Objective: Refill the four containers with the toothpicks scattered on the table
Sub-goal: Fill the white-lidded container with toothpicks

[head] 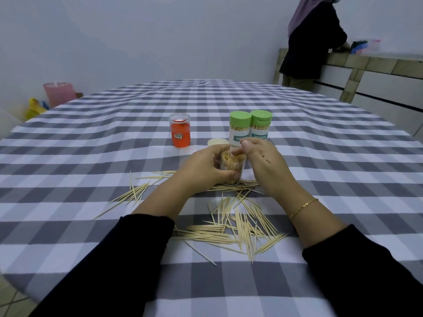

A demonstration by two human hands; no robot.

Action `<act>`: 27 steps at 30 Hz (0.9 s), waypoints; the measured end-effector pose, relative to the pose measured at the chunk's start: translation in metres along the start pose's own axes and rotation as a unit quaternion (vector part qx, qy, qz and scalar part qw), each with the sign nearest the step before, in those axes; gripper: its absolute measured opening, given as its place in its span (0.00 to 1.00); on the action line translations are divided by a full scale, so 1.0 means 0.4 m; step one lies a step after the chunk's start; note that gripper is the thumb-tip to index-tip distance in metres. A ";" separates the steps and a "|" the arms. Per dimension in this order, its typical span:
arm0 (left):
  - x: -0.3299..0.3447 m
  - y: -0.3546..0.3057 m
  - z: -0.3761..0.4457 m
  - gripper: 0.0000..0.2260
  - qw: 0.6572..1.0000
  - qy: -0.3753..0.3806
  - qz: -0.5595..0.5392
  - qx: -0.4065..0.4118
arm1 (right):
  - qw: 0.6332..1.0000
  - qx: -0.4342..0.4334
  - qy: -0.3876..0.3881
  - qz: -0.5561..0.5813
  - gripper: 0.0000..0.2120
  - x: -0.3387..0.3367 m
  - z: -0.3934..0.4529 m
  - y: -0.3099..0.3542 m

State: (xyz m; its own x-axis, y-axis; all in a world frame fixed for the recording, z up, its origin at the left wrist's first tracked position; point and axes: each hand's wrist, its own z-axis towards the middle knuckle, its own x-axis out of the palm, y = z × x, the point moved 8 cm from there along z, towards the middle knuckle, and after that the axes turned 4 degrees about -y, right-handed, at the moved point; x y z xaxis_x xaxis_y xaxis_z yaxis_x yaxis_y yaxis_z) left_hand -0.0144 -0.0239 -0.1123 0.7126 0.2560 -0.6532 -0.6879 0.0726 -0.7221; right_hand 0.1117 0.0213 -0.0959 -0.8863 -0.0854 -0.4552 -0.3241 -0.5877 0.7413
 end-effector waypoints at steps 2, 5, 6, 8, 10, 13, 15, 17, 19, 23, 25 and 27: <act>0.001 -0.001 0.000 0.29 1.000 0.002 -0.005 0.000 | 1.000 0.006 -0.008 0.007 0.18 -0.005 0.003 -0.004; -0.001 -0.004 -0.001 0.27 1.000 0.007 -0.012 0.002 | 0.998 -0.011 0.042 -0.039 0.25 0.025 -0.005 -0.002; -0.003 -0.001 -0.002 0.27 1.000 0.008 -0.017 -0.003 | 0.999 -0.014 0.041 -0.031 0.25 0.028 -0.007 0.001; -0.011 0.010 -0.001 0.28 0.999 0.008 -0.027 -0.022 | 1.000 -0.006 0.010 0.011 0.22 0.014 -0.010 0.007; -0.024 0.025 0.000 0.28 0.998 0.004 -0.034 -0.045 | 0.999 0.004 -0.026 0.039 0.16 -0.006 -0.010 0.005; -0.047 0.047 0.003 0.28 0.997 -0.011 -0.027 -0.076 | 0.999 0.028 -0.027 -0.021 0.16 -0.007 -0.004 -0.017; -0.057 0.055 0.003 0.29 0.996 -0.015 -0.015 -0.083 | 0.993 0.039 -0.002 -0.107 0.18 0.007 0.006 -0.027; -0.058 0.062 0.005 0.30 0.996 -0.010 -0.016 -0.086 | 0.978 0.033 0.047 -0.201 0.20 0.030 0.018 -0.025; -0.056 0.064 0.007 0.30 0.996 -0.004 -0.018 -0.085 | 0.957 0.011 0.095 -0.273 0.22 0.055 0.030 -0.016; -0.052 0.064 0.007 0.29 0.996 0.000 -0.027 -0.085 | 0.936 0.015 0.148 -0.319 0.23 0.096 0.058 -0.026; -0.051 0.065 0.006 0.28 0.996 0.000 -0.031 -0.084 | 0.934 0.016 0.145 -0.326 0.21 0.109 0.063 -0.030; -0.051 0.067 0.007 0.27 0.996 0.000 -0.037 -0.086 | 0.942 0.001 0.113 -0.317 0.16 0.108 0.063 -0.026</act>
State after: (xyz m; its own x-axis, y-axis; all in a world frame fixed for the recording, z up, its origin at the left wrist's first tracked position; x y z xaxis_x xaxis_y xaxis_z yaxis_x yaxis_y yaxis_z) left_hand -0.0479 -0.0246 -0.1178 0.7608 0.2564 -0.5962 -0.5994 -0.0746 -0.7970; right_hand 0.0682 0.0440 -0.1107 -0.4226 0.1129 -0.8993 -0.7652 -0.5761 0.2873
